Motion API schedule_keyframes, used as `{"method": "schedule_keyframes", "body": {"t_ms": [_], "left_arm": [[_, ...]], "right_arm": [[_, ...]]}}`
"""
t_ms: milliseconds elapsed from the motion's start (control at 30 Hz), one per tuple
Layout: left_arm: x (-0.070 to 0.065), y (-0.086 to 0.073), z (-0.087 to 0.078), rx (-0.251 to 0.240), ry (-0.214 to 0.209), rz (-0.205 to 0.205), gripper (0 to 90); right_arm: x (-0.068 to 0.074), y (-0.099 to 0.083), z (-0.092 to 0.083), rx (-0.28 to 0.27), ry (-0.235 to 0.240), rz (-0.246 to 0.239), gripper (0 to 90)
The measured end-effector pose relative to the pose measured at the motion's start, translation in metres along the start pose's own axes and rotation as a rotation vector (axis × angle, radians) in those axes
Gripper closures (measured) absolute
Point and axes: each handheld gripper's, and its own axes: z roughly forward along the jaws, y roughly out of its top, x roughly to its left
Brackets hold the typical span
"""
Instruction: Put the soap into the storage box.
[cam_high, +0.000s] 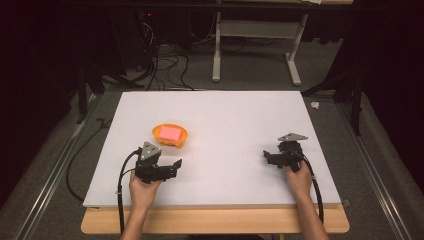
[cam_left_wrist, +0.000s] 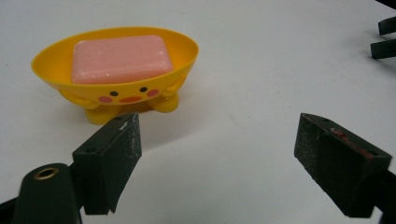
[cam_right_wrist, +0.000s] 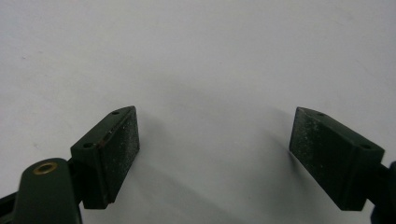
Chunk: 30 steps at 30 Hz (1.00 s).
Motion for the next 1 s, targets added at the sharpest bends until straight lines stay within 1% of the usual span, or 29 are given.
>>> {"method": "schedule_keyframes", "body": {"t_ms": [67,167,467,600,767,1000], "left_arm": [[0.000,0.000,0.002,0.003,0.001,0.003,15.8],[0.000,0.000,0.004,-0.002,-0.005,-0.007,16.0],[-0.001,-0.001,0.014,0.023,-0.015,0.001,16.1],[-0.002,-0.001,0.019,0.028,-0.028,0.003,16.4],[-0.005,-0.002,0.026,0.041,-0.056,0.018,16.4],[-0.006,-0.003,0.035,0.062,-0.062,0.017,16.2]], "right_arm": [[0.000,0.000,0.000,0.000,0.000,-0.001,16.7],[0.000,0.000,0.000,0.000,0.000,0.000,16.7],[0.000,0.000,0.000,0.000,0.000,0.000,16.7],[0.000,0.000,0.000,0.000,-0.001,0.000,16.7],[0.000,0.000,0.000,0.000,-0.001,0.000,16.7],[0.000,0.000,0.000,-0.001,-0.001,-0.001,16.7]]}}
